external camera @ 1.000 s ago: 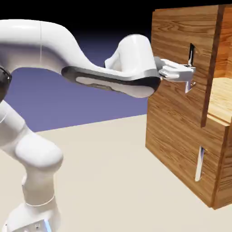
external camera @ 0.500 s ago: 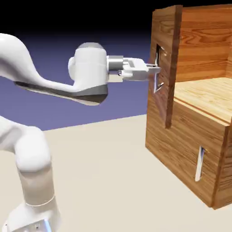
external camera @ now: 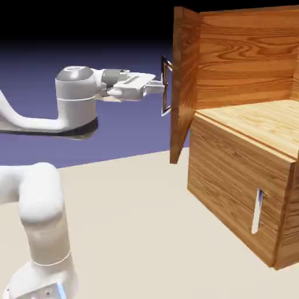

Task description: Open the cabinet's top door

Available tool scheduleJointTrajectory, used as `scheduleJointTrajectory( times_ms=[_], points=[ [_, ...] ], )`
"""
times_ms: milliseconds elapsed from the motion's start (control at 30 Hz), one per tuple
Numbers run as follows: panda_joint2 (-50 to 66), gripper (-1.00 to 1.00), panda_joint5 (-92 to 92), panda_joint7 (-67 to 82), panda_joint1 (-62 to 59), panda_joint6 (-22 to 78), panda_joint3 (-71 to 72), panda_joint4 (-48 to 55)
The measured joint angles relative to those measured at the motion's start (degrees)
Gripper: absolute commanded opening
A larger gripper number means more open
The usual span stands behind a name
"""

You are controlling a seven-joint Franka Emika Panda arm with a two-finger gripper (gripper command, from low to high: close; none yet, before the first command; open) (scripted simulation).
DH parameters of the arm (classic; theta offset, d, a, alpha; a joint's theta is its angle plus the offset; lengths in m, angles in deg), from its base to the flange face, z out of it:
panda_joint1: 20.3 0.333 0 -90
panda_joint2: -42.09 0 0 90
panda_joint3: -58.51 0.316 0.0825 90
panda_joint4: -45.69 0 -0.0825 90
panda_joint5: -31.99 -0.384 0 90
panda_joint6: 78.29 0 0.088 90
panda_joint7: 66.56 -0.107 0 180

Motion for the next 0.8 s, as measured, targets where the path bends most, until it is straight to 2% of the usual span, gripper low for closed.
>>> scheduleJointTrajectory(
  times_ms=[367,533,800],
  points=[
    [-4.2,-1.00,-23.7,5.3,4.9,26.6,22.4,5.0],
    [-2.3,-1.00,-32.1,5.9,2.2,38.6,32.8,12.6],
    [0.8,-1.00,-41.4,7.3,-8.7,55.9,46.3,29.1]
  ],
)
